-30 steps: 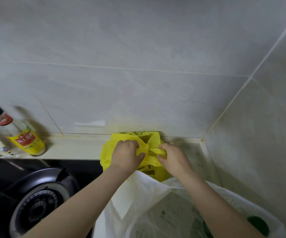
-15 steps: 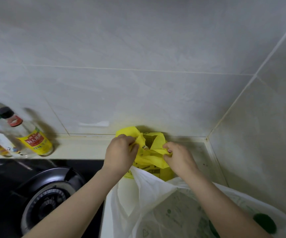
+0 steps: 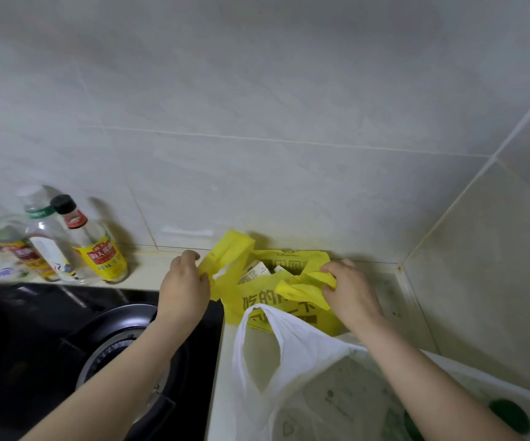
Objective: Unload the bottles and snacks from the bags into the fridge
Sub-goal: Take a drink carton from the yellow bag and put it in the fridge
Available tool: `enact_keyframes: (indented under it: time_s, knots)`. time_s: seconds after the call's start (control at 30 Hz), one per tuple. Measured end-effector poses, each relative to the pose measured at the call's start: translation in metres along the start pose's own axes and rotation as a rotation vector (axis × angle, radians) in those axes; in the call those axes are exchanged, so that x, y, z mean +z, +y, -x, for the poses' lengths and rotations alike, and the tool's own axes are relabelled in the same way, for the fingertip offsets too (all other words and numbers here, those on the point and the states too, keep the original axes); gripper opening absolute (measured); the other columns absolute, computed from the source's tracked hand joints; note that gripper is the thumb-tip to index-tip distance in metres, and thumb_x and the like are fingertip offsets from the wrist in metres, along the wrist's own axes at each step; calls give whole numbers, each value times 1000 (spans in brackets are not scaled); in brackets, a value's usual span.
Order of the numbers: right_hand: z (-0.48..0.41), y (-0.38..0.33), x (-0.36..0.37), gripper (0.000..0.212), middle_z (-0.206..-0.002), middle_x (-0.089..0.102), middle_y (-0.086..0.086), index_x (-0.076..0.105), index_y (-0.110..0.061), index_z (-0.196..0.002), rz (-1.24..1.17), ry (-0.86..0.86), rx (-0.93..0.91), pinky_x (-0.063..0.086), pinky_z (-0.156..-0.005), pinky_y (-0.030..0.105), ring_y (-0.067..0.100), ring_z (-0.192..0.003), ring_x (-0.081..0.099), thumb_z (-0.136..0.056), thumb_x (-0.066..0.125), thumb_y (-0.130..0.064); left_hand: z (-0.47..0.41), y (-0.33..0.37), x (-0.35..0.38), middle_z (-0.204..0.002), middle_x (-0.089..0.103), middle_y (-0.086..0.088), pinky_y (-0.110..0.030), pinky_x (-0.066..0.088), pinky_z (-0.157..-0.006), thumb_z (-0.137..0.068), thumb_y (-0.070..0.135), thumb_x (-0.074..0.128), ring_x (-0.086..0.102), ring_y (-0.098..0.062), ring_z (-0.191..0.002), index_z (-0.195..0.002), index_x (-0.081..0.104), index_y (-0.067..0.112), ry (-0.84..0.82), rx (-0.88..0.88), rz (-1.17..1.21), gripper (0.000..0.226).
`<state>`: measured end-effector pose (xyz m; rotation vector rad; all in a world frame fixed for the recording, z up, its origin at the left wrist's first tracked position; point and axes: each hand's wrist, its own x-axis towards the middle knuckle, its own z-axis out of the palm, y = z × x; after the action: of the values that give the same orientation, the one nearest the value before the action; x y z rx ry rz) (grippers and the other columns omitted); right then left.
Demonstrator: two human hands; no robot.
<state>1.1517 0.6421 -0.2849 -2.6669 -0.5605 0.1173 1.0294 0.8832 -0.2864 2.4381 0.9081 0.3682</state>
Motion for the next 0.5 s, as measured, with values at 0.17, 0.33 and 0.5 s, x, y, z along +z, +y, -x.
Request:
enact_keyframes:
  time_s: [0.17, 0.33, 0.5]
  knots:
    - [-1, 2, -8, 37, -115, 49, 2, 63, -23, -116, 107, 74, 35, 43, -71, 28, 25, -94, 60, -84, 57, -6, 10, 5, -3, -103, 53, -18, -32, 38, -86, -63, -13, 62, 51, -35, -95, -114, 53, 1, 214, 436, 28, 53]
    - [-7, 18, -20, 41, -108, 54, 10, 69, -17, -111, 78, 144, 83, 50, -83, 36, 33, -102, 57, -77, 59, 4, 17, 29, 0, -96, 60, -3, -29, 47, -63, -61, -14, 55, 51, -24, -84, -102, 63, 15, 33, 870, -55, 51]
    - [6, 6, -25, 39, -110, 61, 9, 70, -12, -110, -16, 229, -140, 41, -93, 29, 28, -103, 57, -73, 69, 1, 4, 25, 14, -85, 70, -1, -26, 56, -61, -60, 9, 80, 66, -26, -78, -87, 72, 13, -124, 814, -270, 29]
